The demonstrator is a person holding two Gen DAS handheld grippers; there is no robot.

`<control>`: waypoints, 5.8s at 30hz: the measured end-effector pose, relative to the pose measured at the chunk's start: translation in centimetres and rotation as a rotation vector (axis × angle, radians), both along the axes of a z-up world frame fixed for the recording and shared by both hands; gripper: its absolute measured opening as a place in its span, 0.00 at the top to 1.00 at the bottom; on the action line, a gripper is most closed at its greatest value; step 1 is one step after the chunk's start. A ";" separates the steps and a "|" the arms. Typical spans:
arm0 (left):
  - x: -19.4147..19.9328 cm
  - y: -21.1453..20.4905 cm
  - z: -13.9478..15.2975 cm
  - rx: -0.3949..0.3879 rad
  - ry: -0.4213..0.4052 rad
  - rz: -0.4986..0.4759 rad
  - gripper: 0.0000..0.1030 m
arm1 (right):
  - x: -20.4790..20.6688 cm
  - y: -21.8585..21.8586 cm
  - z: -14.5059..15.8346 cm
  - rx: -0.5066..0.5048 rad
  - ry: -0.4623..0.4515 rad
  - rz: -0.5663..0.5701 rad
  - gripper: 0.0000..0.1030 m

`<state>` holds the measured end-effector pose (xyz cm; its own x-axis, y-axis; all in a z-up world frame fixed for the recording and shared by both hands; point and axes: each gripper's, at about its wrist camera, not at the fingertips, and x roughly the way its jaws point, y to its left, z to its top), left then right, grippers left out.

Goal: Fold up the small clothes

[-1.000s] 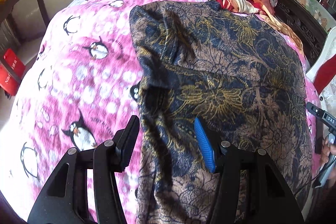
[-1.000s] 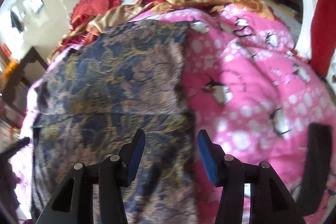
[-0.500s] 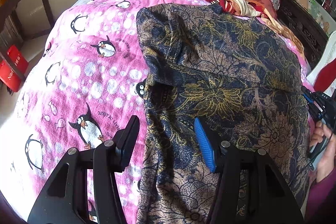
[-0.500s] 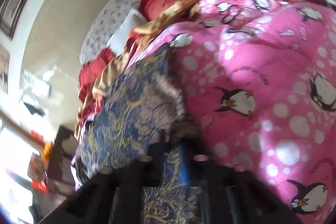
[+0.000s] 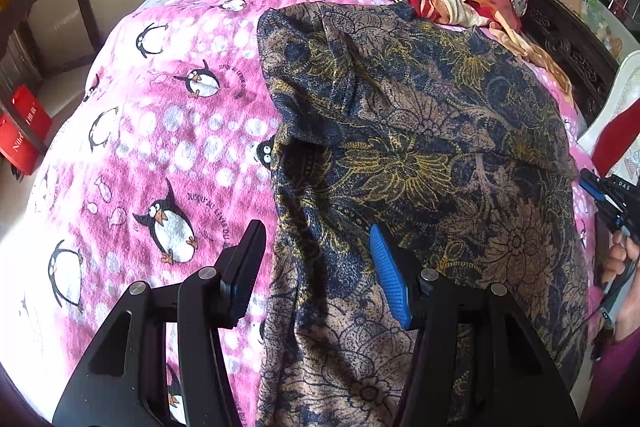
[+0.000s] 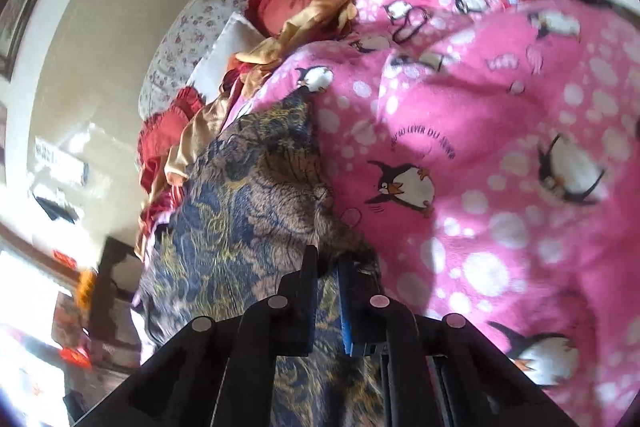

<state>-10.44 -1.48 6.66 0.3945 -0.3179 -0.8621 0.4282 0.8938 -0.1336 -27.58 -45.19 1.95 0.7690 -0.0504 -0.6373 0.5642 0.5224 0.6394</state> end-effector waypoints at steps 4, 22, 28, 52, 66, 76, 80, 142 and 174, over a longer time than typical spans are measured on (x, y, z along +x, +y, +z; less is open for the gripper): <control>-1.2 0.1 0.1 0.016 -0.008 -0.010 0.47 | -1.3 1.3 2.4 -0.099 0.048 0.039 0.73; -6.0 2.6 -0.5 -0.029 0.084 -0.061 0.46 | -12.2 9.8 7.6 -0.305 0.261 0.501 0.40; -8.0 5.5 0.2 -0.031 0.065 -0.050 0.30 | -15.7 12.3 4.9 -0.280 0.323 0.502 0.40; -14.5 8.6 -4.0 0.047 0.264 -0.113 0.30 | -20.1 12.8 -1.5 -0.189 0.327 0.475 0.36; -14.8 8.0 -4.5 0.086 0.265 -0.138 0.30 | -21.0 12.8 -3.0 -0.095 0.220 0.456 0.37; -15.0 7.9 -4.5 0.105 0.255 -0.147 0.30 | -21.1 13.4 -2.7 -0.105 0.192 0.470 0.56; -15.3 7.6 -4.6 0.121 0.247 -0.154 0.30 | -21.0 13.3 -2.8 -0.096 0.191 0.469 0.55; 3.0 1.0 7.7 -0.105 -0.113 -0.126 0.97 | -4.3 1.8 9.8 -0.227 -0.130 0.279 0.96; 9.5 -2.5 9.3 -0.127 -0.162 -0.058 0.97 | 3.8 2.7 10.4 -0.467 0.023 0.226 0.95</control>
<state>-0.95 -4.02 15.96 0.5025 -0.4461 -0.7406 0.5035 0.8474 -0.1688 -23.77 -42.52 12.31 0.7794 -0.1675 -0.6038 0.4155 0.8594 0.2980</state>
